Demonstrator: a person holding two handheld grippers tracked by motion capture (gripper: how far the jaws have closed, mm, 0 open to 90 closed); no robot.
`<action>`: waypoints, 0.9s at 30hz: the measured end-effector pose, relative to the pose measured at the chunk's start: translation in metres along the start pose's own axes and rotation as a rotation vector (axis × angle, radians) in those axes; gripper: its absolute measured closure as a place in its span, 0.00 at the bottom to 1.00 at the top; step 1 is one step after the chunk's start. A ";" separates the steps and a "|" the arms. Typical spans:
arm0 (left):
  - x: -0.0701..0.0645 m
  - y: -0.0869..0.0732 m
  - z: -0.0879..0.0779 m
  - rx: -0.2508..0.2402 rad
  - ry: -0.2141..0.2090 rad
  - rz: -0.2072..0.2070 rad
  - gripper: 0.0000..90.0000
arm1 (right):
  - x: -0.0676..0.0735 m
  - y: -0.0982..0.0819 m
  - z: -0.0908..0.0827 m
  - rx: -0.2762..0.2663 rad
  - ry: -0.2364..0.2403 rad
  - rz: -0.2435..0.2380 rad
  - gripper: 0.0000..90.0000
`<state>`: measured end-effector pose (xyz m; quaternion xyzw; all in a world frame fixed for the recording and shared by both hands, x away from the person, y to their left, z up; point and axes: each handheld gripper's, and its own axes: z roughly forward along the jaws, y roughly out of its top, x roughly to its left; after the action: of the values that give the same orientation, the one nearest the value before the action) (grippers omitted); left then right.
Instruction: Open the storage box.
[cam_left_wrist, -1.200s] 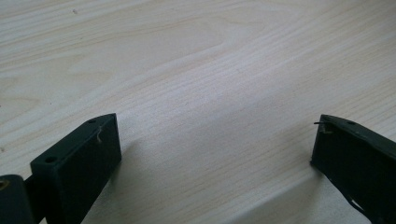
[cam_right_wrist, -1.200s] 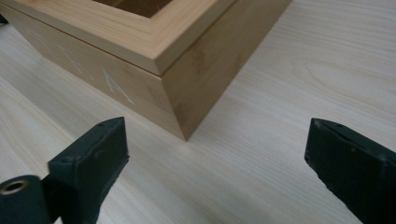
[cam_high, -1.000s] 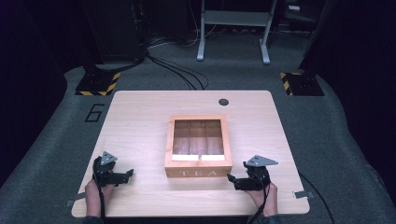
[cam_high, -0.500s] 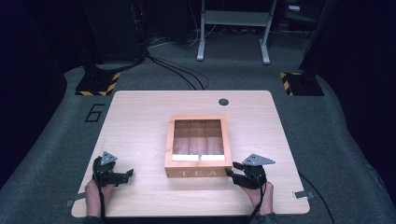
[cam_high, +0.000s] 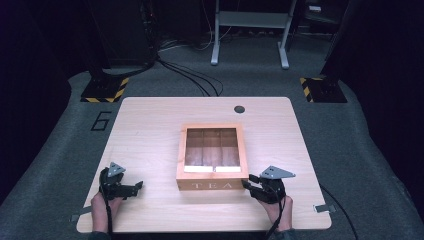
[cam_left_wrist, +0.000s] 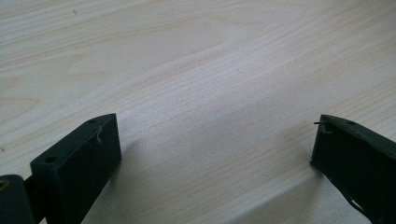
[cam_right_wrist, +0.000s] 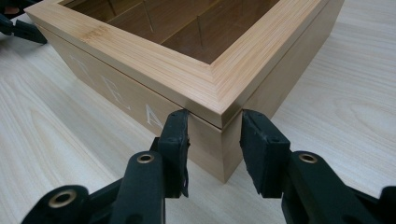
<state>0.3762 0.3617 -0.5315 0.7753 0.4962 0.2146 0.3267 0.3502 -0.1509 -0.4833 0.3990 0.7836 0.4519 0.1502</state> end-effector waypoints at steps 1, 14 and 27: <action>0.000 0.000 0.000 0.000 0.000 0.000 0.01 | 0.000 0.000 0.000 0.000 0.002 -0.001 0.69; 0.000 0.000 0.000 0.000 0.000 0.000 0.01 | -0.001 0.003 -0.003 -0.035 0.014 0.007 0.72; 0.000 0.000 0.000 0.000 0.000 -0.001 0.01 | 0.003 0.011 -0.006 -0.063 0.016 0.001 0.72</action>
<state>0.3763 0.3617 -0.5315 0.7751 0.4963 0.2145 0.3269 0.3503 -0.1495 -0.4709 0.3907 0.7700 0.4796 0.1564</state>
